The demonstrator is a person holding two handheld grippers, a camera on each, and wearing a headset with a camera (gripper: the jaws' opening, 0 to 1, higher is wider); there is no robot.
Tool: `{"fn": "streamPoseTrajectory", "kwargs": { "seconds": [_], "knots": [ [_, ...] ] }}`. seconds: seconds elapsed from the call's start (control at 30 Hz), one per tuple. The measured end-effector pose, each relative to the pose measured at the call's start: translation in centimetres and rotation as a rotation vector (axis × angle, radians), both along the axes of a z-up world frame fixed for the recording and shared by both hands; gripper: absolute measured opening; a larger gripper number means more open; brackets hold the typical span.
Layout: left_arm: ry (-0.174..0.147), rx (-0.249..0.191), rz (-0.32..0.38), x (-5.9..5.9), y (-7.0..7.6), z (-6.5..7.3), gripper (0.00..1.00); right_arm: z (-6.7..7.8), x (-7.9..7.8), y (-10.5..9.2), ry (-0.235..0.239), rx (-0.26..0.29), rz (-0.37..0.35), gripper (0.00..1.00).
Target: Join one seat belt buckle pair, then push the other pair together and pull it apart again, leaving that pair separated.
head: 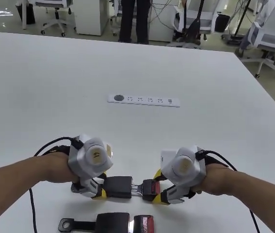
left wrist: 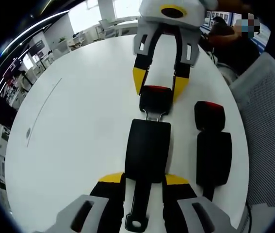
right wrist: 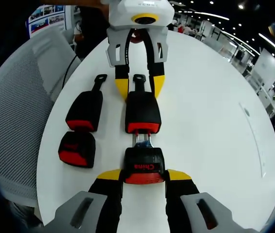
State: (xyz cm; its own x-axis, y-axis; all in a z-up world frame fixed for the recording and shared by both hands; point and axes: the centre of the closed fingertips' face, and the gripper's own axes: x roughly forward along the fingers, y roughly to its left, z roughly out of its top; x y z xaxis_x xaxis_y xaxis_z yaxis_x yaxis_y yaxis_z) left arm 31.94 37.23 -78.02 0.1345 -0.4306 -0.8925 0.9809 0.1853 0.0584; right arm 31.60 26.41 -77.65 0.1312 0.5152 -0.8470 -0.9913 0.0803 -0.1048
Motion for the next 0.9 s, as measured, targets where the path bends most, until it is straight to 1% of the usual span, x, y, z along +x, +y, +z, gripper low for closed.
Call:
{"fn": "streamPoseTrajectory", "kwargs": {
  "seconds": [0.23,0.43,0.5,0.57,0.67,0.9],
  "knots": [
    [0.005,-0.005,0.009,-0.04,0.0,-0.14,0.3,-0.1,0.0,0.11,-0.01,-0.005,0.005,0.3],
    [0.004,-0.008,0.002,-0.21,0.01,-0.13,0.3,-0.09,-0.17,0.31,-0.013,0.002,0.002,0.29],
    [0.011,-0.009,0.0,-0.36,0.12,-0.1,0.3,-0.12,-0.36,0.46,-0.003,0.01,-0.001,0.29],
    [0.017,-0.014,0.004,-0.41,0.14,-0.11,0.29,-0.26,-0.25,0.62,-0.017,0.007,0.005,0.29],
    [0.014,-0.005,-0.002,-0.4,0.08,-0.1,0.29,-0.05,-0.22,0.7,-0.024,0.003,0.004,0.29],
    [0.018,-0.002,-0.001,-0.35,0.07,-0.08,0.29,-0.27,0.0,0.75,-0.023,0.003,-0.008,0.29]
  ]
}}
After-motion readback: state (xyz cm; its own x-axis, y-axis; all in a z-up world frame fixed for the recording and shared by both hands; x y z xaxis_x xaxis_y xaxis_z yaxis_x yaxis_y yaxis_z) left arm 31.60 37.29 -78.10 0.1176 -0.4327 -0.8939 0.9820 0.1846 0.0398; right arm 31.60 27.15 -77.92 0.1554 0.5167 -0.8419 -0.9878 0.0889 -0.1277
